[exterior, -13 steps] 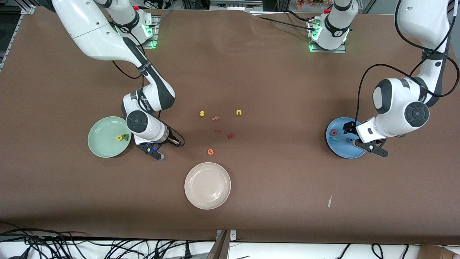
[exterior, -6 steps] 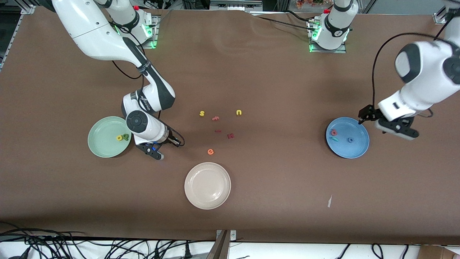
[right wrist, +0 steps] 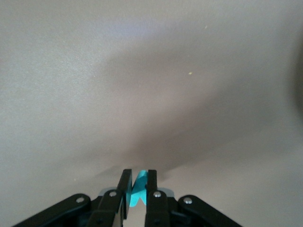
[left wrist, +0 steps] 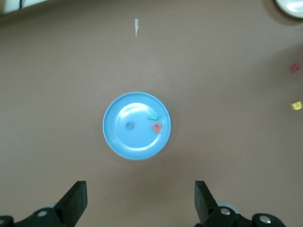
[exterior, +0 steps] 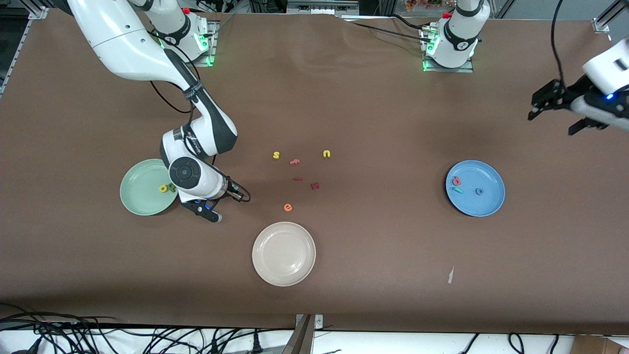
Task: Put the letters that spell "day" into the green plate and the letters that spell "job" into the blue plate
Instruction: 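Raise the left arm to rest while the right gripper grasps the cyan y, then carry the cyan y to the green plate and open the right gripper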
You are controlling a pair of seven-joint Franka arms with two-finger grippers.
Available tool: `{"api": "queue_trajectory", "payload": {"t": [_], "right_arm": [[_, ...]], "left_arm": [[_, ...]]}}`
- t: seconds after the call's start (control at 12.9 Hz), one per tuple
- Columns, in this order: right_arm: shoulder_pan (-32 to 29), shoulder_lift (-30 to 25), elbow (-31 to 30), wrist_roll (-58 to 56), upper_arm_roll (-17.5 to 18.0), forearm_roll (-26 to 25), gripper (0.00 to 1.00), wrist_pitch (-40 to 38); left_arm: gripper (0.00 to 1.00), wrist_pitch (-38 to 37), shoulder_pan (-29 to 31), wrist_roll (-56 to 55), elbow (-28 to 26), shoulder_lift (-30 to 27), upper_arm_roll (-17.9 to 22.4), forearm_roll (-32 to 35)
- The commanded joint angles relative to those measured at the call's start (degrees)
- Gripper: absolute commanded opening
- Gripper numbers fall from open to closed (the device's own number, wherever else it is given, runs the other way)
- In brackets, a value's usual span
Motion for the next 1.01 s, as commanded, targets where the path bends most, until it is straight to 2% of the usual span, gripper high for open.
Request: {"api": "queue_trajectory", "payload": {"t": [0.0,0.23,0.47,0.7,0.93], "right_arm": [[-1.22,-1.41,2.45,-8.45,-0.58,-1.03,0.02,-6.91],[-1.32,-4.93,1.66,-17.80,-4.00,-0.85,0.02,-12.56],[-1.32,-7.04,-0.26,-25.95,-7.95,-0.59,0.01,-13.45],[-1.49,-9.24,-4.13,-35.01,-12.78,-0.15,0.01,-11.08],[-1.58,-11.70,-13.33,-42.57,-16.57,0.03,0.02,0.13]], "left_arm": [[1.00,-9.06,0.01,-9.37,7.33,1.85,-0.64,2.03],[1.00,-11.55,0.01,-23.06,8.83,2.11,-5.11,2.03],[1.00,-13.66,-1.21,-28.03,13.74,5.09,-5.30,1.24],[1.00,-13.67,-1.31,-27.42,15.43,7.82,-5.65,1.24],[1.00,-13.67,-2.70,-28.64,15.60,8.53,-6.70,2.20]]}}
